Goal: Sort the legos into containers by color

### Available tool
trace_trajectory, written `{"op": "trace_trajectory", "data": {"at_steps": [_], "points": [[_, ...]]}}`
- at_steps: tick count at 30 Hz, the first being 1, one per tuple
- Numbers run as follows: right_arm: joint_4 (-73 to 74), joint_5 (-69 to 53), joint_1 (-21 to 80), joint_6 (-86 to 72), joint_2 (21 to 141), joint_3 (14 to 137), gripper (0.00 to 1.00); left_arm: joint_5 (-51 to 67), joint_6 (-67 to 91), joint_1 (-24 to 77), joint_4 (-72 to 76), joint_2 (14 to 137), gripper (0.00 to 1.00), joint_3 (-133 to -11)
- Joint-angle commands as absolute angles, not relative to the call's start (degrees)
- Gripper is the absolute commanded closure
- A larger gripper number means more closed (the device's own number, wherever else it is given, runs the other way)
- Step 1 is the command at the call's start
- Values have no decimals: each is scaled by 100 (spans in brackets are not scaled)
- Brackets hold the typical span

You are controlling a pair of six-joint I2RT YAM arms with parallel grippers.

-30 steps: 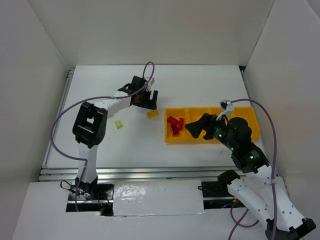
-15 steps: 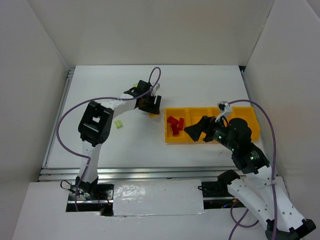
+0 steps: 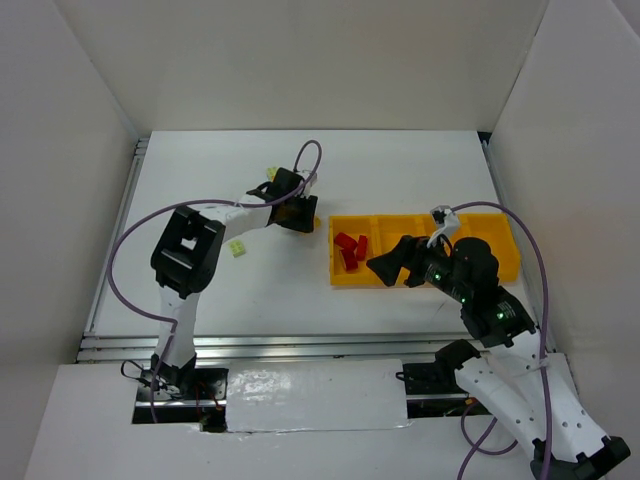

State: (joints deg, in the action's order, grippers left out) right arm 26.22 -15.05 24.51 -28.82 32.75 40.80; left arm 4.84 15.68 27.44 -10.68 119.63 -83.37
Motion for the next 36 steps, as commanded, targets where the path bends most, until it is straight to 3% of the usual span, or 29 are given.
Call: {"op": "trace_trajectory", "data": {"at_steps": [1,4,5,7,8,11,16,24,36], "points": [[2478,-1617,2479,-2751,3182,4078,0,220,1696,2760,-1476,12243,39,-8332],[2496,-1644,2479,-2725,3173,4087,0,264,1670,2769,-1450,12305,46,-8385],[2496,-1644,2479,-2716,3173,4078,0,255,1679,2769,-1494,12322,58,-8454],[2496,-1644,2479,-2716,3173,4069,0,194,1696,2777,-1590,12322,71,-8516],[2479,-1644,2479,-2716,3173,4061,0,159,1731,2777,-1660,12296,87,-8517],[2400,-1661,2479,-2759,3173,4008,0,26,1845,2777,-1679,12077,100,-8385],[2268,-1591,2479,-2953,3322,3955,0,-133,1872,2786,-1425,11225,100,-7753],[1759,-905,2435,-4130,3541,3858,0,1203,1486,3128,-45,9004,100,-5882],[572,-1468,2593,-5291,4588,3648,6,1555,1055,4394,413,7498,100,-5203]]}}
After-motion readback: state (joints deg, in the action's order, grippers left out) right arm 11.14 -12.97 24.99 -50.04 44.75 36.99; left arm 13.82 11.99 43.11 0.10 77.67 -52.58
